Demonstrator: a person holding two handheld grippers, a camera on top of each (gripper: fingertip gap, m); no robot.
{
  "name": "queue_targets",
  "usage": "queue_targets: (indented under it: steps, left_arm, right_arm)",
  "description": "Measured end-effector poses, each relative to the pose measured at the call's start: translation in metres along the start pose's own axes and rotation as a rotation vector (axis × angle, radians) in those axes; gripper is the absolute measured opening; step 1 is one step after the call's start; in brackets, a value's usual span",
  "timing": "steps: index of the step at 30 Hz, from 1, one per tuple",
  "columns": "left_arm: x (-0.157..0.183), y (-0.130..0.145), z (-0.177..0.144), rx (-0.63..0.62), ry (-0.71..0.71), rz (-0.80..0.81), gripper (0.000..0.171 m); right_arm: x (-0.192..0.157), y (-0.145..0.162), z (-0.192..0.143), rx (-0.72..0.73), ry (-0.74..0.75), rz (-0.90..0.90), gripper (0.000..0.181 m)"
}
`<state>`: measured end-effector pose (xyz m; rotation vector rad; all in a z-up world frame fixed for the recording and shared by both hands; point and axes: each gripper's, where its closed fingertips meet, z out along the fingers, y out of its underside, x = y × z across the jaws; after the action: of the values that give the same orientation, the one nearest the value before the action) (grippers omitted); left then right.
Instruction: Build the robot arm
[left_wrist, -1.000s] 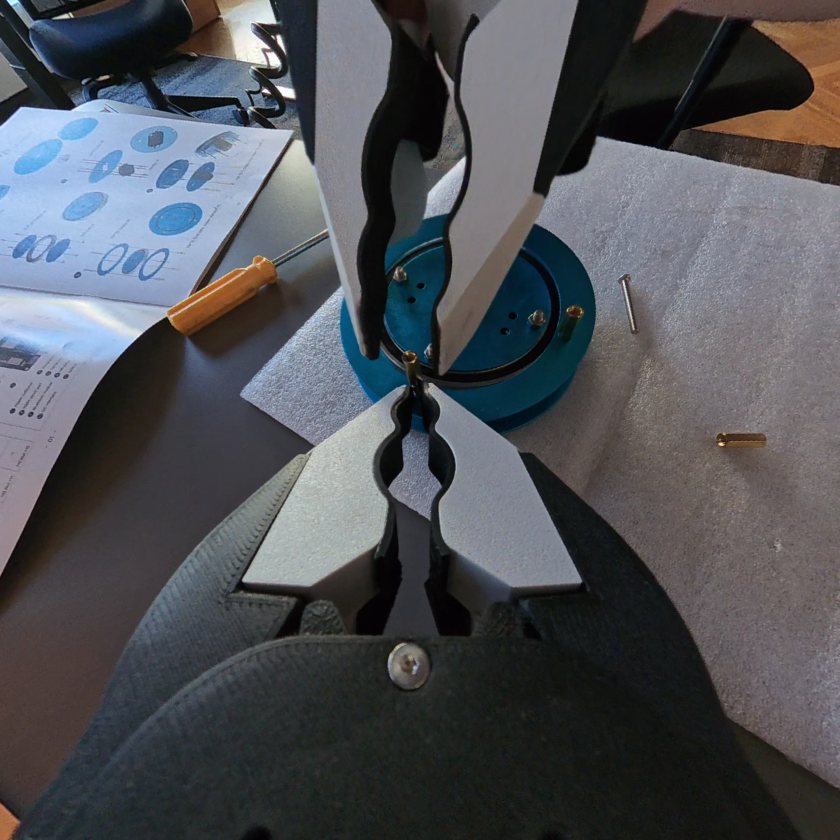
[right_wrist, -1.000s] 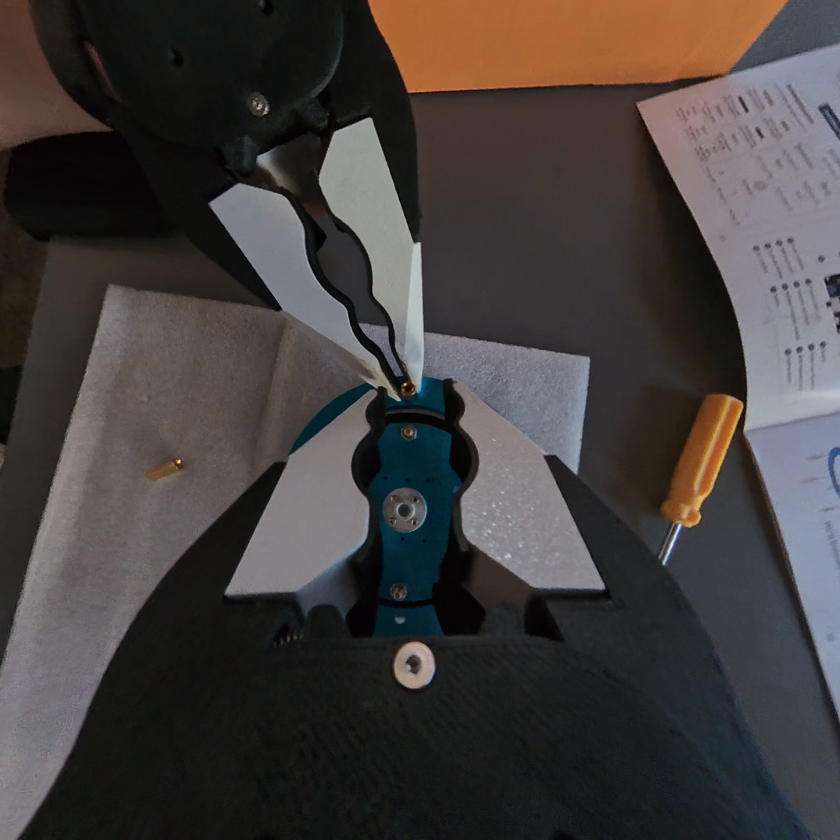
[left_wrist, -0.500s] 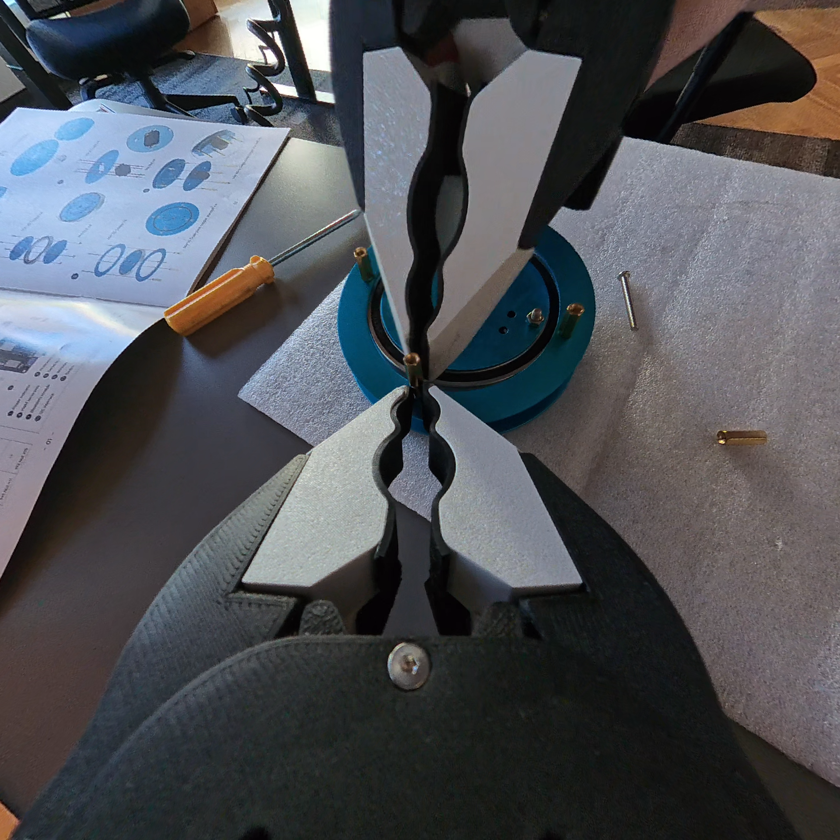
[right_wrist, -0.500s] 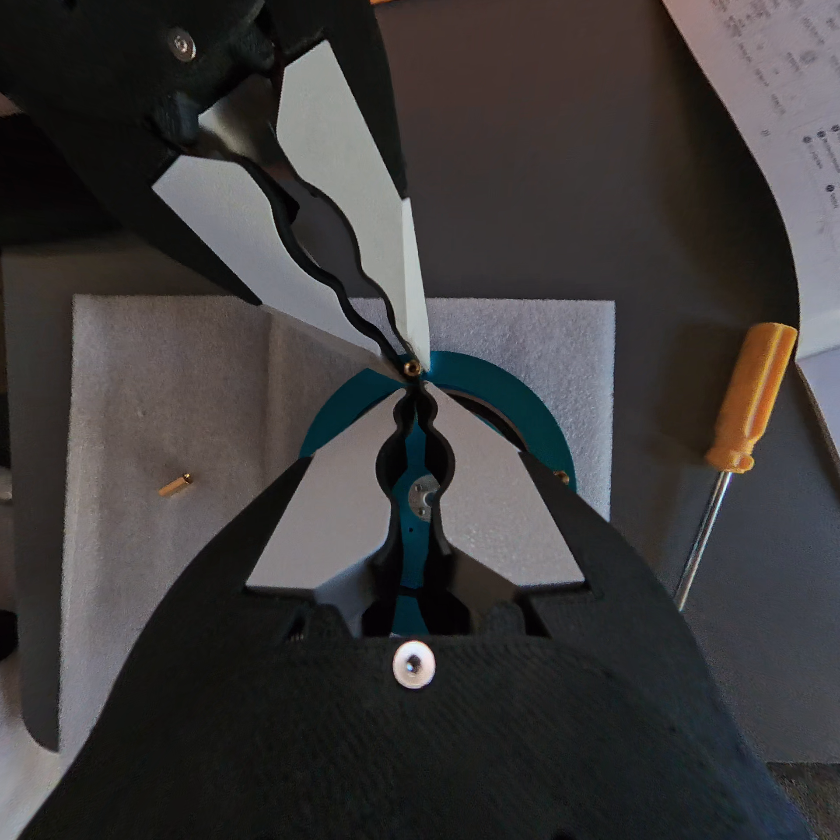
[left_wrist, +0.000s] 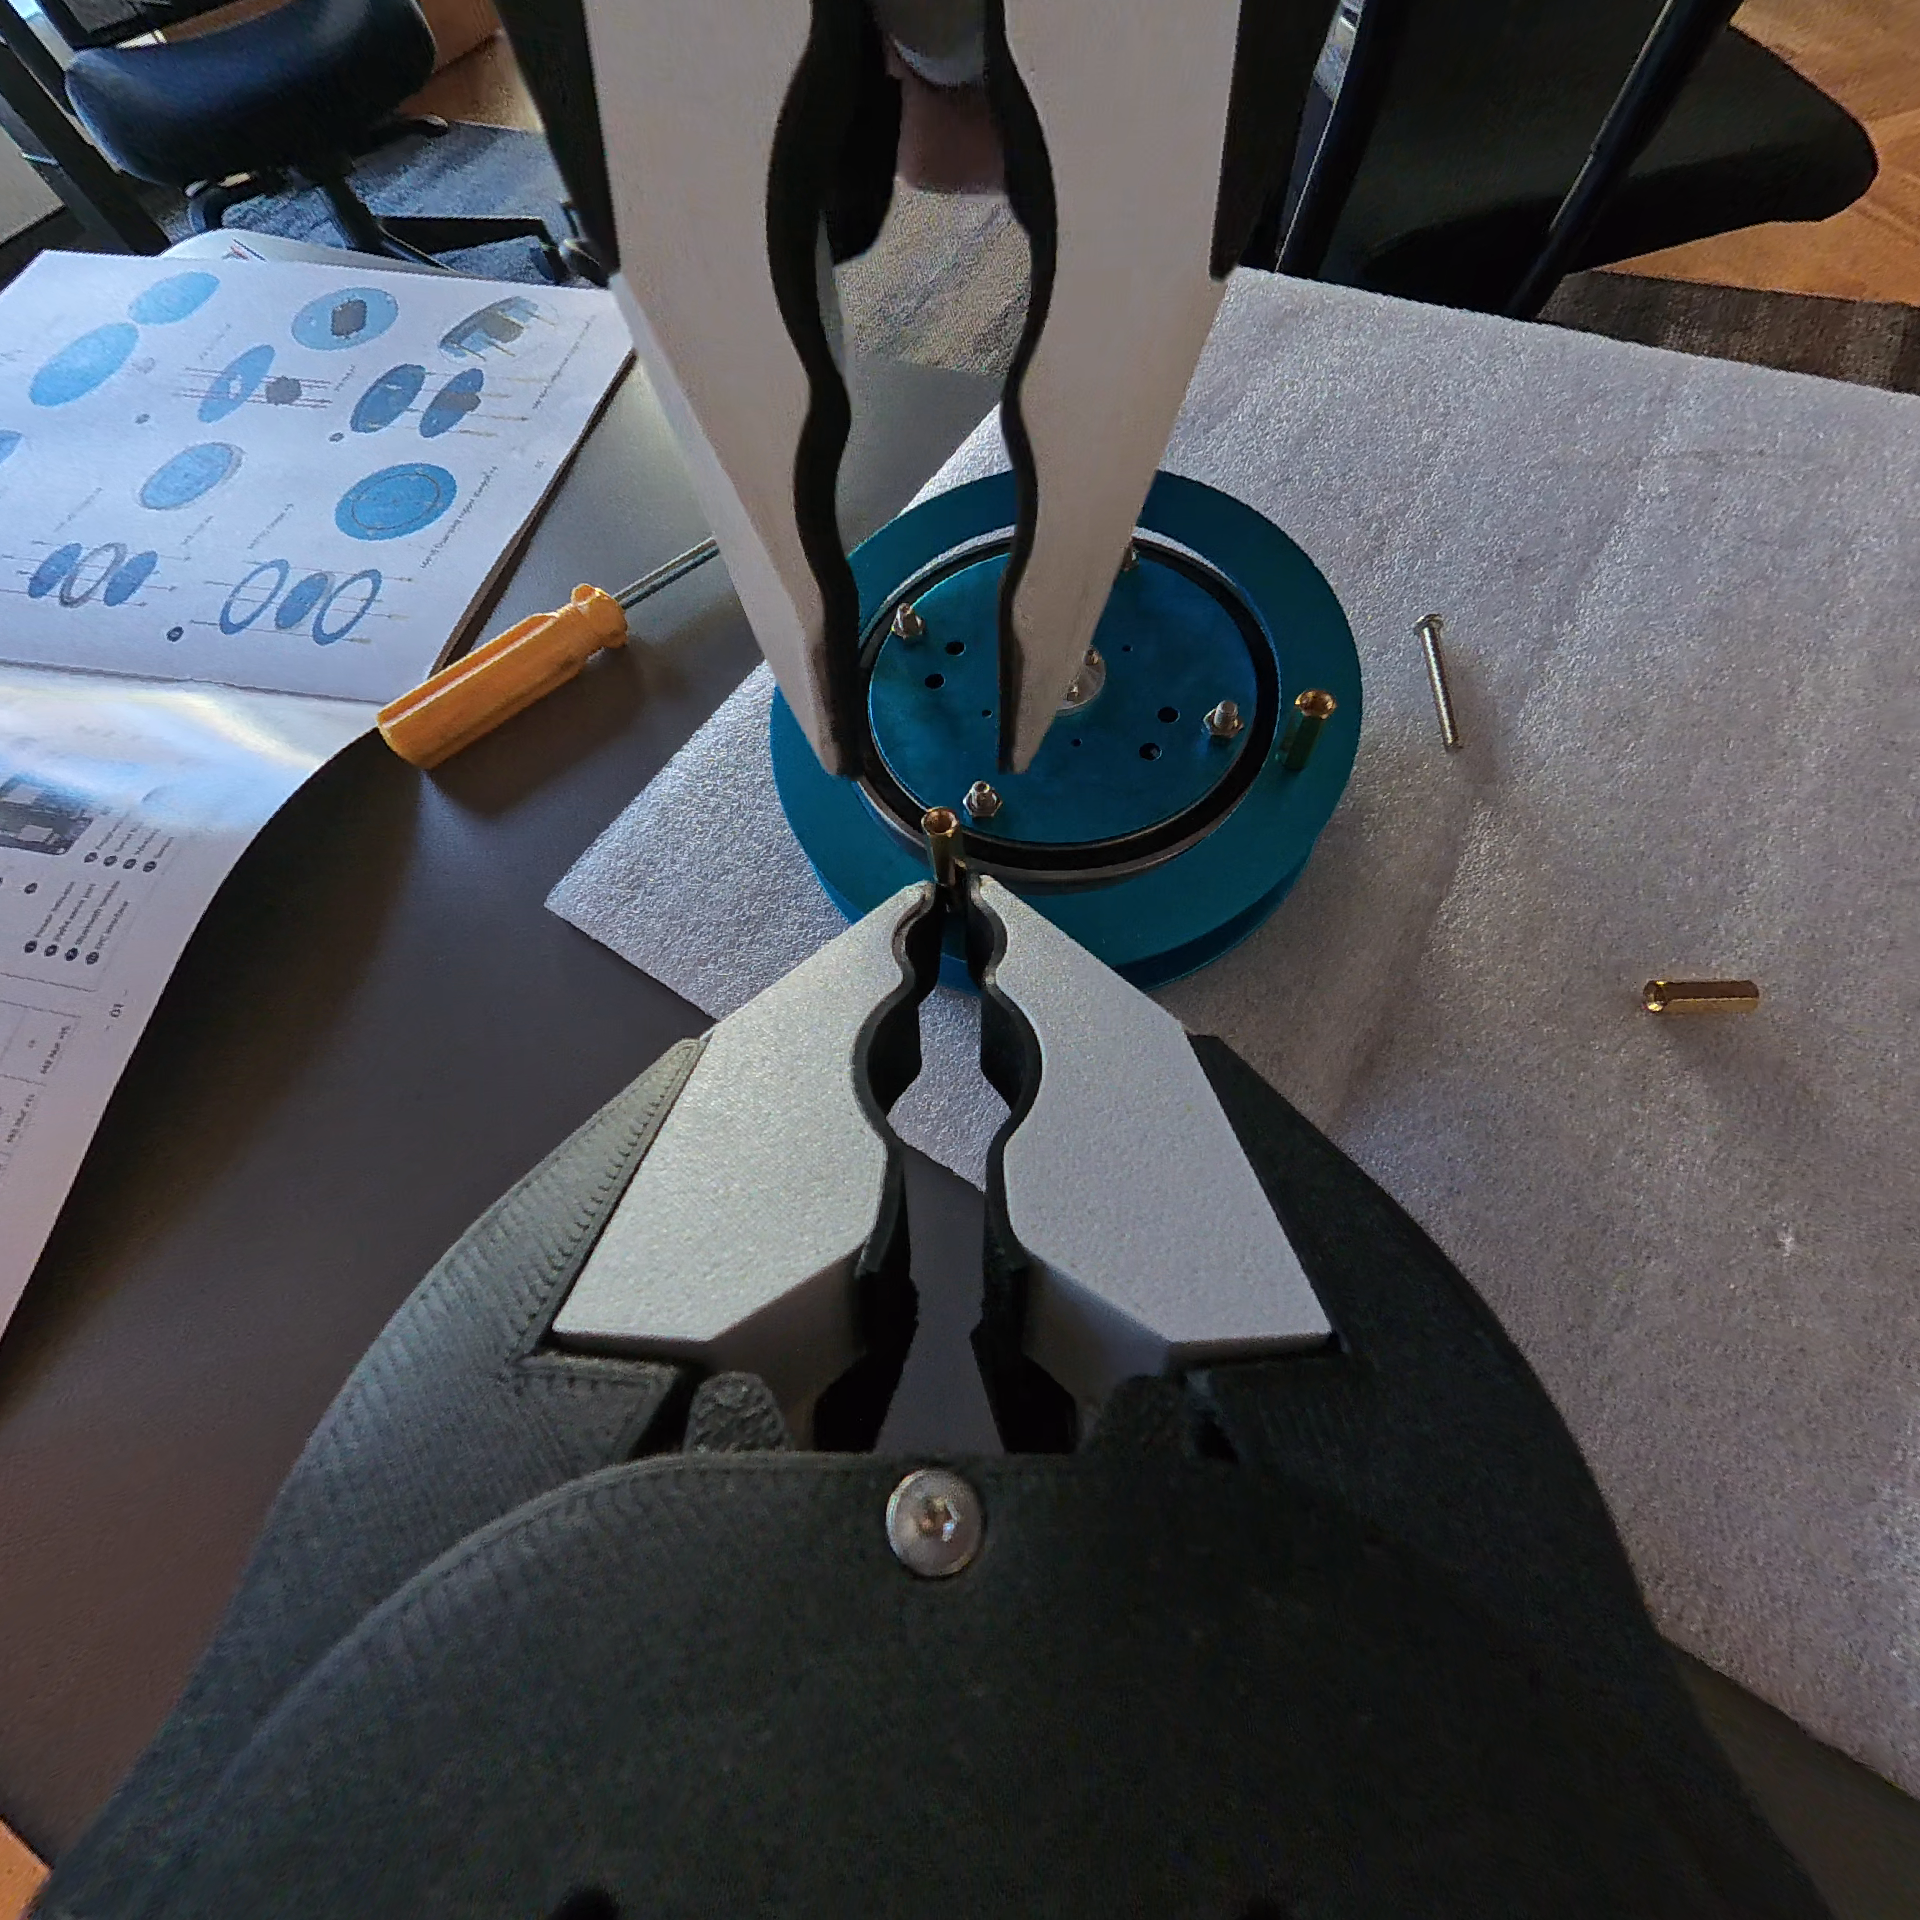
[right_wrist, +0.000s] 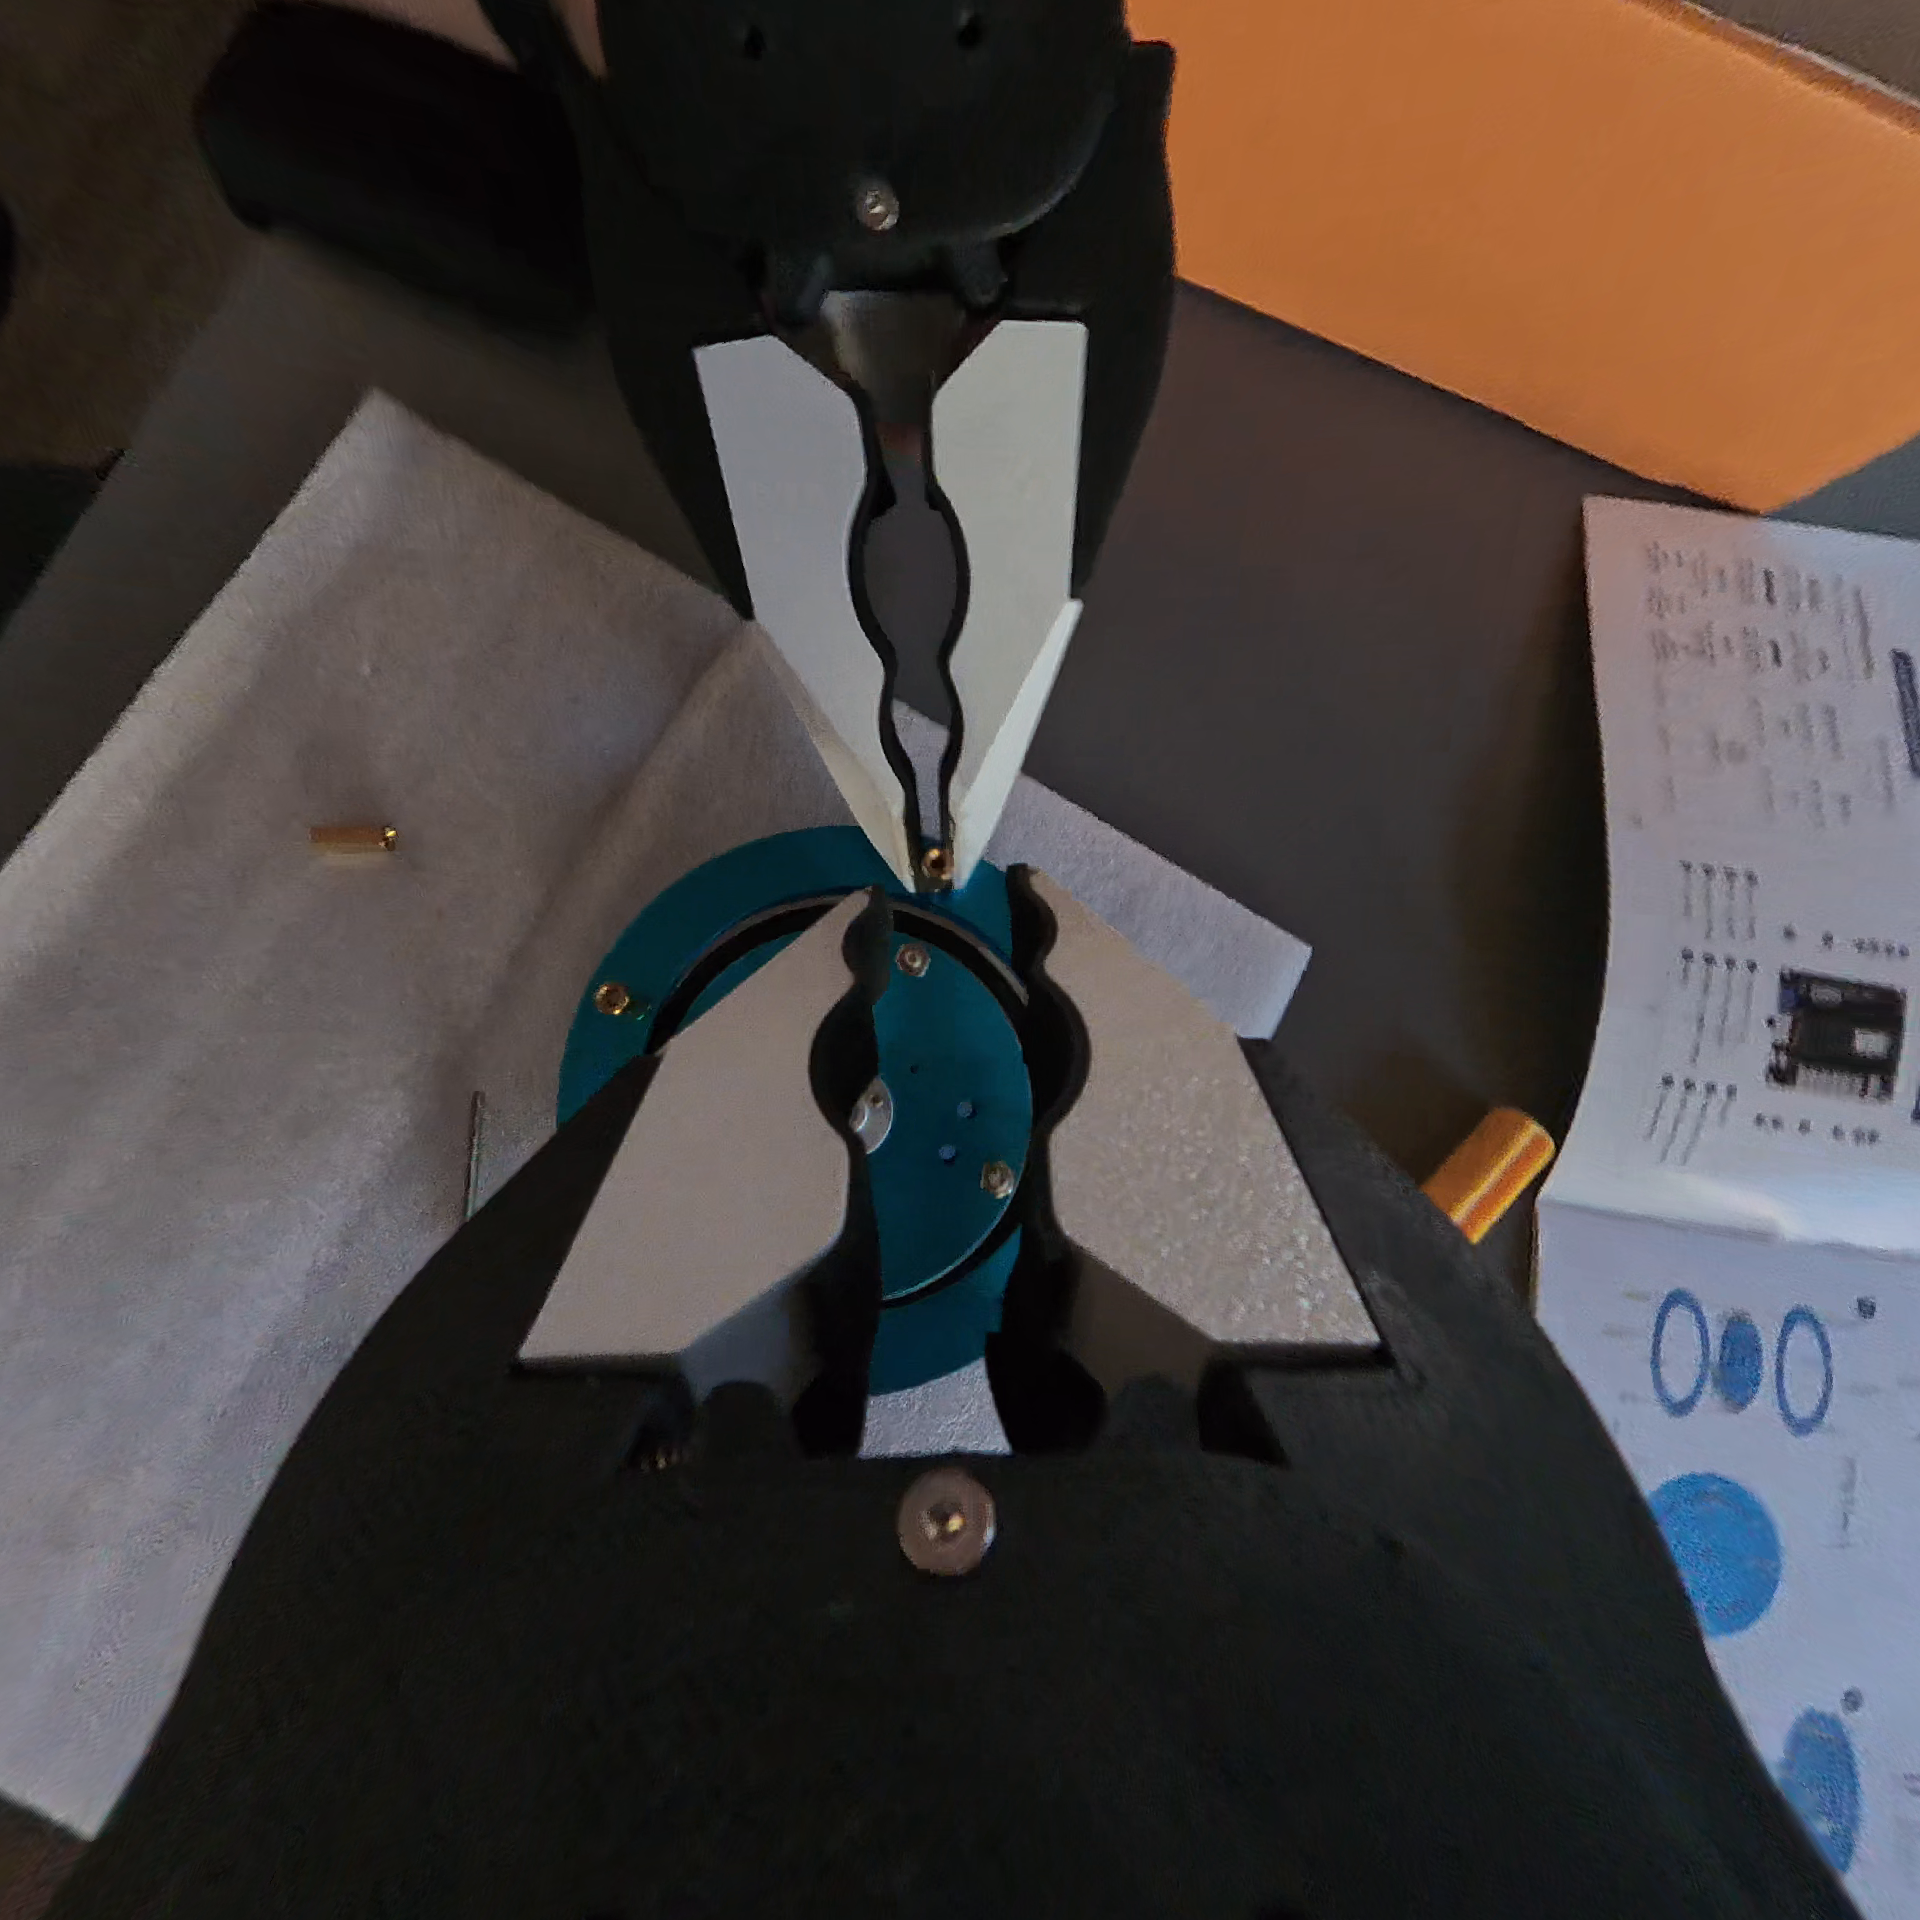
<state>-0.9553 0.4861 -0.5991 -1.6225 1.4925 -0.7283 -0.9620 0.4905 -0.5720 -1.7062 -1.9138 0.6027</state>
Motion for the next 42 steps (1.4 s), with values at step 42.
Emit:
queue_targets:
  steps: [42]
  left_arm:
    - [0.001,0.002,0.002,-0.013,0.001,0.017,0.002]
  right_arm:
    - [0.001,0.001,0.011,-0.050,0.075,0.383,0.023]
